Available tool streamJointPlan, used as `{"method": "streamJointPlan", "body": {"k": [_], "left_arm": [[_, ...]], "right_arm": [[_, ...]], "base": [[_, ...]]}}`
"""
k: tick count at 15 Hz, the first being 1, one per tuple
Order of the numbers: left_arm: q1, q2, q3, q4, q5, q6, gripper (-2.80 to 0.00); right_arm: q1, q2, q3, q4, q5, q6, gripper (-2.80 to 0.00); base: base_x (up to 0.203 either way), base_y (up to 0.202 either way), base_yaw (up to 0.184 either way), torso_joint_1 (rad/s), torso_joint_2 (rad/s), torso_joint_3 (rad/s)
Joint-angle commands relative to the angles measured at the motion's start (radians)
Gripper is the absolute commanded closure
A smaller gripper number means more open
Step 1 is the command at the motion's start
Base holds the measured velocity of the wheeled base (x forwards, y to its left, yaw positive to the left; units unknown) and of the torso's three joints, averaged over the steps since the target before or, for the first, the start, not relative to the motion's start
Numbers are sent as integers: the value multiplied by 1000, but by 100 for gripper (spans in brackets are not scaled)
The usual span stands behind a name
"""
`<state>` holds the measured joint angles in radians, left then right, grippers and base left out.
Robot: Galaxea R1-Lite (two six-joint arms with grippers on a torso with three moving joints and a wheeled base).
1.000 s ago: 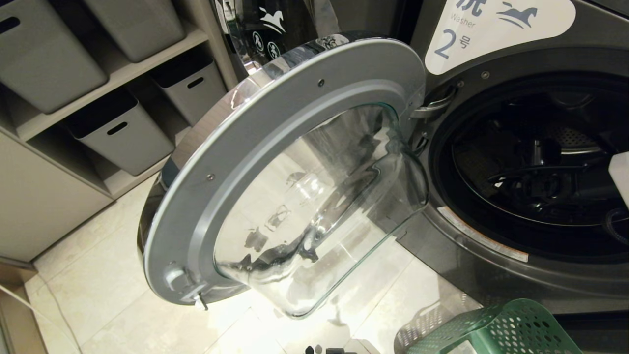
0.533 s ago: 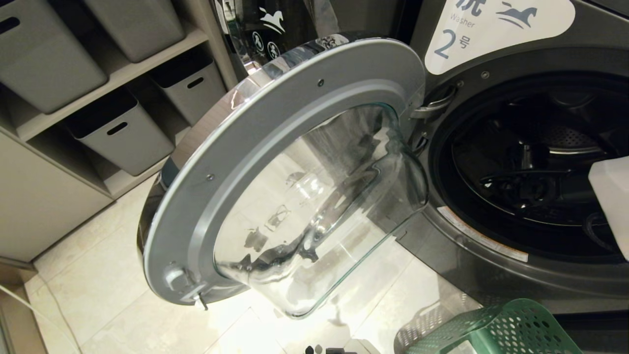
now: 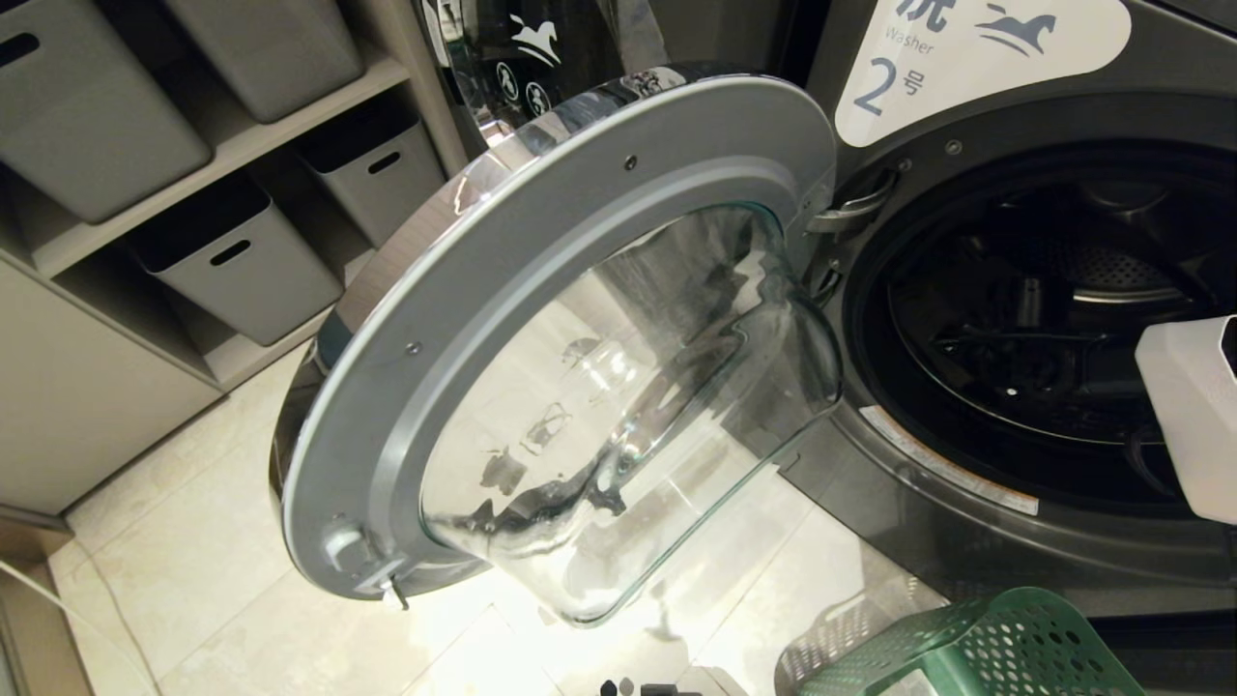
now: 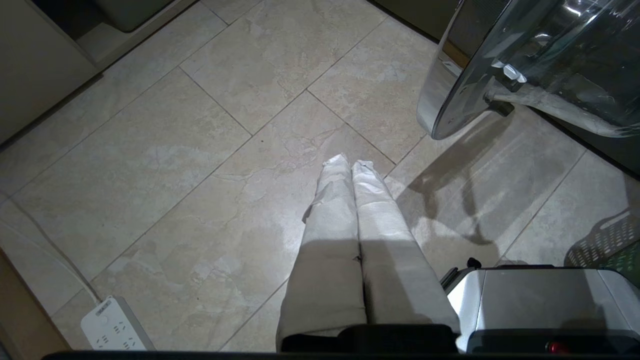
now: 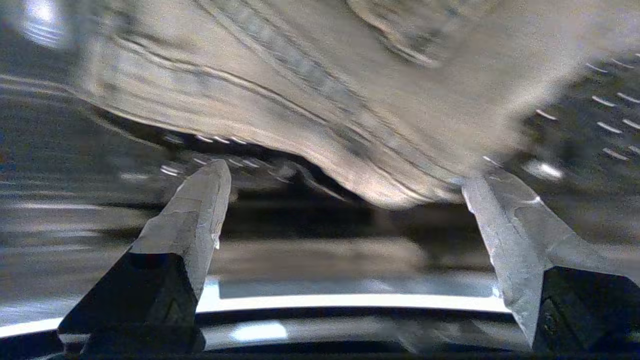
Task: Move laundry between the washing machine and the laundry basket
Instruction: Pick a cloth and place it into the basket
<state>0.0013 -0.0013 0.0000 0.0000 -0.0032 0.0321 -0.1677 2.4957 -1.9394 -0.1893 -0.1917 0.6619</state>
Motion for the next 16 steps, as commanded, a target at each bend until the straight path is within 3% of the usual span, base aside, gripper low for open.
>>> {"method": "streamJointPlan", "body": {"k": [1,8,9,16], "left_arm": [[0,1,2,0,0,0,0],[0,1,2,0,0,0,0],[0,1,2,0,0,0,0],[0,1,2,0,0,0,0]], "right_arm": [[11,35,-4,-74,2,4,-280],[19,57,-9,-195,3,-5,-280],[19,55,-9,-200,3,-4,0],[11,43,-9,-202,-8,-5,0]], "base": [[0,0,0,0,0,0],[0,0,0,0,0,0],[0,0,0,0,0,0],[0,0,0,0,0,0]]}}
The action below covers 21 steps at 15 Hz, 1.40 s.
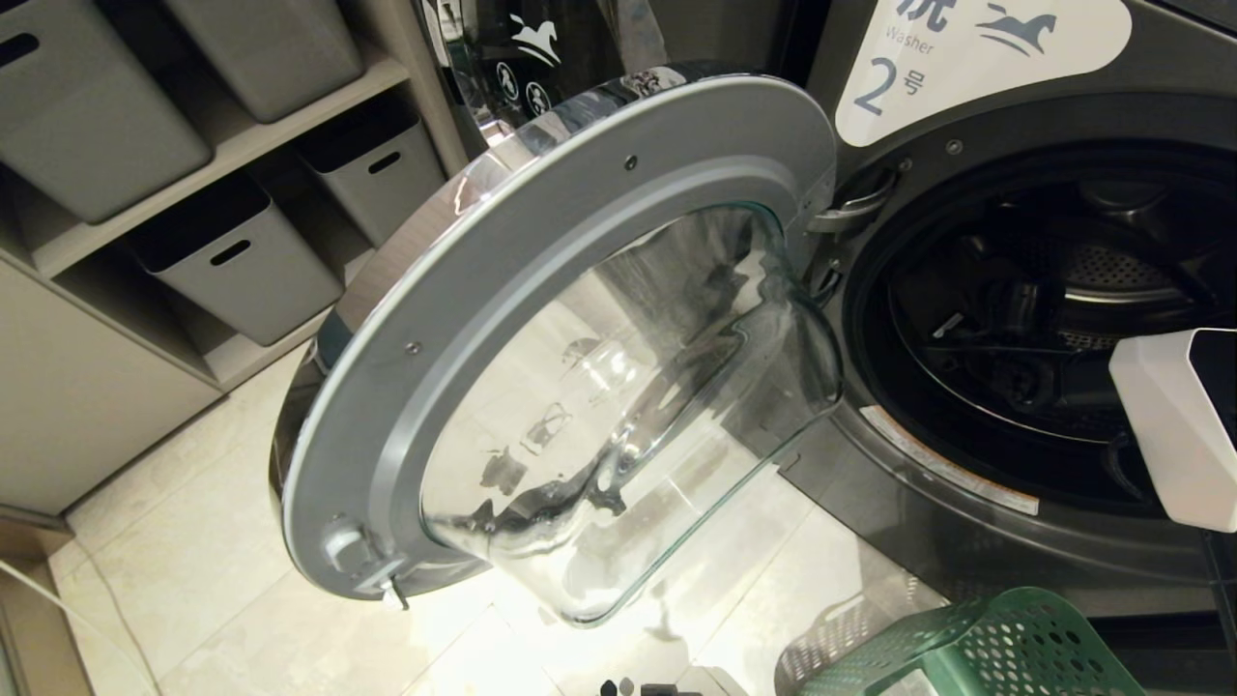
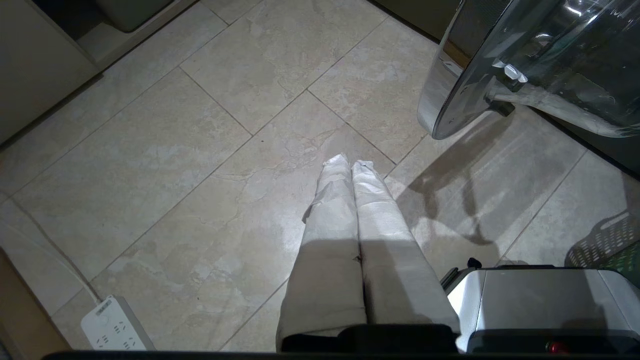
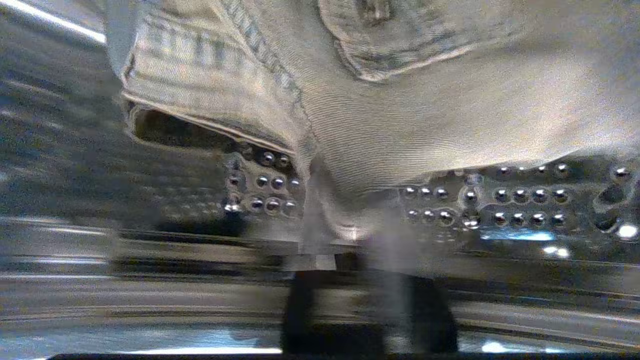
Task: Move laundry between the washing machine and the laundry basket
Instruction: Pick a cloth and place it into the basket
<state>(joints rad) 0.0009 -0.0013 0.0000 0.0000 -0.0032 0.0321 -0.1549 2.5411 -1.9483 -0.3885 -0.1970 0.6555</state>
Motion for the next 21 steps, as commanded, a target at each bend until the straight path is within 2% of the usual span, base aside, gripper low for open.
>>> {"method": "streamJointPlan", "body": {"k": [1,6,8,13,16,19,21], "left_arm": [[1,1,1,0,0,0,0],[1,1,2,0,0,0,0],[1,1,2,0,0,0,0],[1,1,2,0,0,0,0],[1,1,2,0,0,0,0],[1,1,2,0,0,0,0],[1,1,2,0,0,0,0]], "right_arm": [[-2,-2,0,-1,-2,3,0],[-2,-53,12,0,-20,3,0],[-2,-129,66,4,-35,5,0],[-12,-454,362,-14,-45,8,0],[-20,-671,583,-55,-56,-5,0],[-23,-856,834,-75,-59,-48,0],[-24,-911,960,-89,-58,-76,0]], "base": [[0,0,0,0,0,0],[0,0,0,0,0,0],[0,0,0,0,0,0],[0,0,0,0,0,0],[0,0,0,0,0,0],[0,0,0,0,0,0],[0,0,0,0,0,0]]}}
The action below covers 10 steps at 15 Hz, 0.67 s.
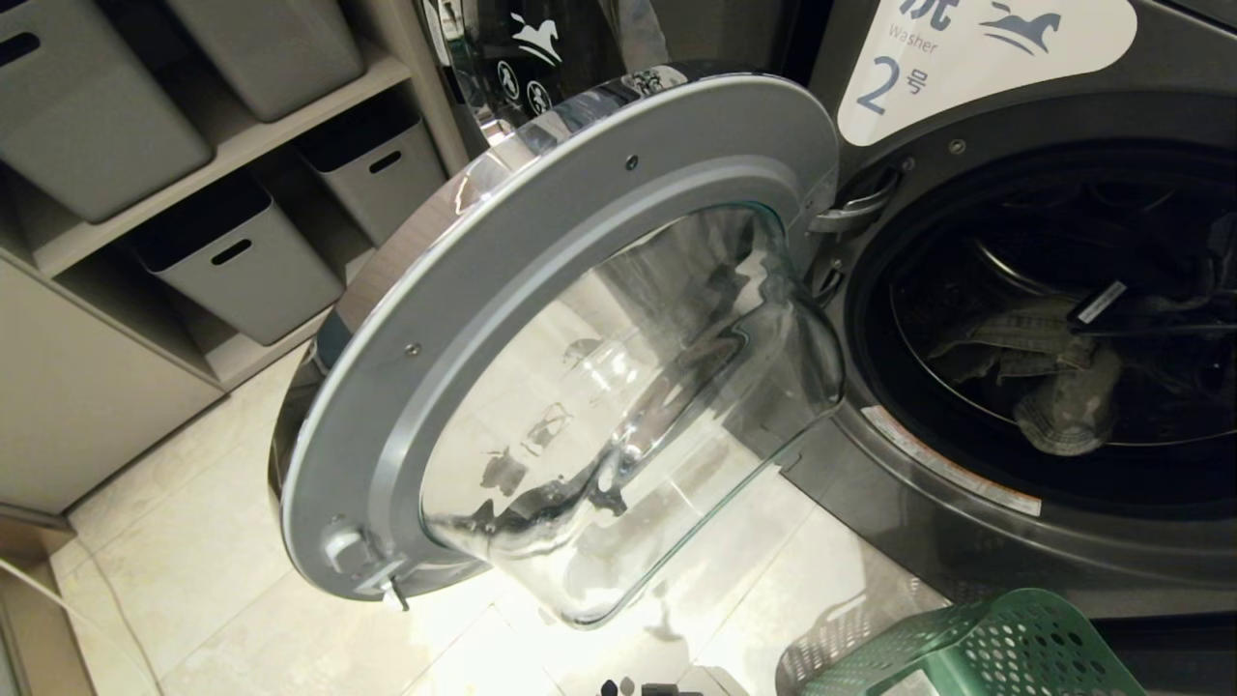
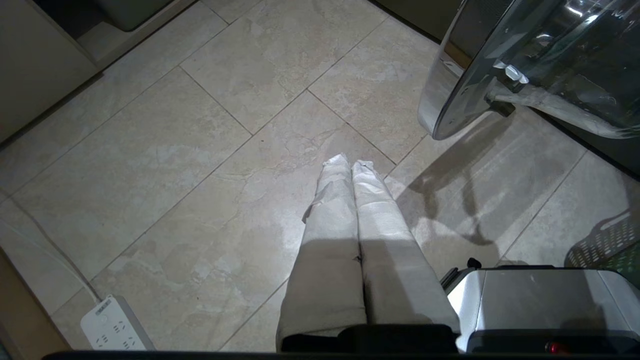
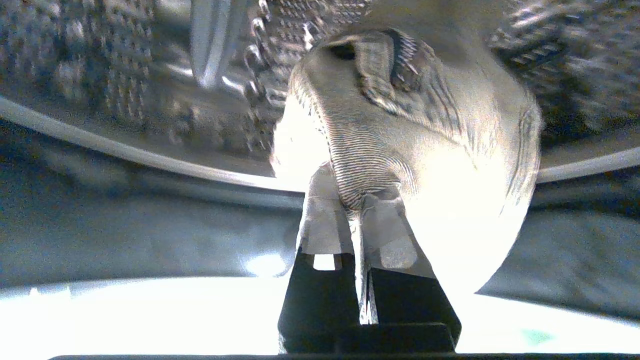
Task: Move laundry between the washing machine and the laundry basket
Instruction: Pick a cloth and place it into the basket
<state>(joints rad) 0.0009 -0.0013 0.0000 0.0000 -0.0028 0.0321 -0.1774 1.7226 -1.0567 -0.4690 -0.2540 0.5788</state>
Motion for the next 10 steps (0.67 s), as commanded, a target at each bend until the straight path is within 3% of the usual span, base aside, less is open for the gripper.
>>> {"method": "streamJointPlan", "body": {"k": [1,4,10], "left_arm": [[1,1,2,0,0,0,0],[1,1,2,0,0,0,0],[1,1,2,0,0,0,0]], "right_arm": [[0,-96,120,-26,2,-16,0],[11,-58,227,-160,64,-66,0],[76,-48,314,-167,122,-164,0]], "base": [[0,0,0,0,0,0],[0,0,0,0,0,0],[0,0,0,0,0,0]]}}
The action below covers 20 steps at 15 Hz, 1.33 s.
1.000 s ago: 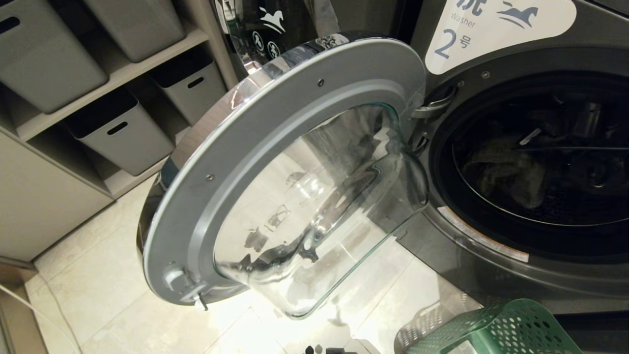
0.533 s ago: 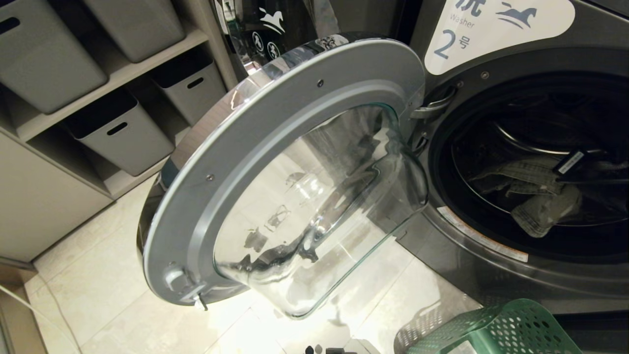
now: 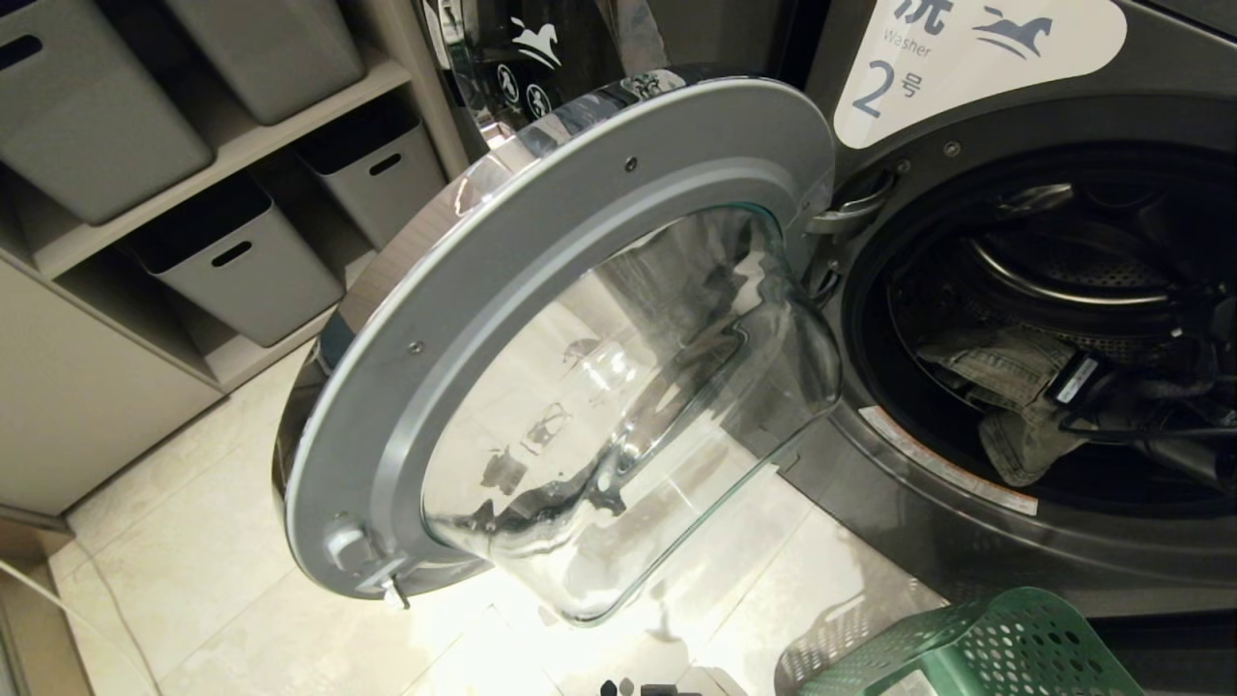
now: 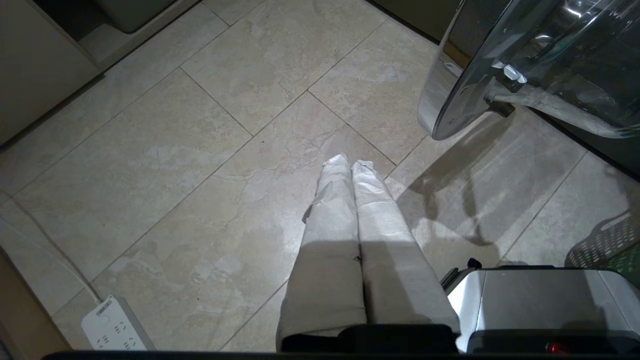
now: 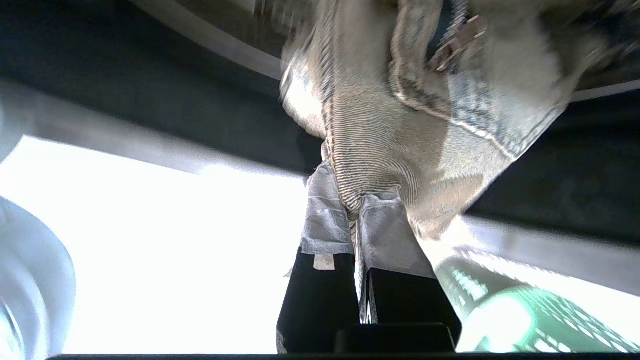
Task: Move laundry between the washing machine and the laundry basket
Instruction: Pick a cloth and place it into the basket
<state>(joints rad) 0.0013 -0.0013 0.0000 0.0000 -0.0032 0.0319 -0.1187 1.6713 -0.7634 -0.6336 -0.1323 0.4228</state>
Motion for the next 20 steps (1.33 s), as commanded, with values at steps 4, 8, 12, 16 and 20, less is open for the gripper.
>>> {"method": "streamJointPlan", "body": {"k": [4,8,12,16,20], "left_arm": [[0,1,2,0,0,0,0],[0,1,0,0,0,0,0],[0,1,2,0,0,0,0],[0,1,2,0,0,0,0],[0,1,2,0,0,0,0]], "right_arm": [[91,-104,119,23,2,-91,0],[159,-315,249,114,11,-201,0],[193,-582,310,347,18,-307,0],[236,-748,379,559,13,-343,0],[233,-905,480,653,-23,-345,0]], "base": [[0,0,0,0,0,0],[0,0,0,0,0,0],[0,0,0,0,0,0],[0,0,0,0,0,0],[0,0,0,0,0,0]]}}
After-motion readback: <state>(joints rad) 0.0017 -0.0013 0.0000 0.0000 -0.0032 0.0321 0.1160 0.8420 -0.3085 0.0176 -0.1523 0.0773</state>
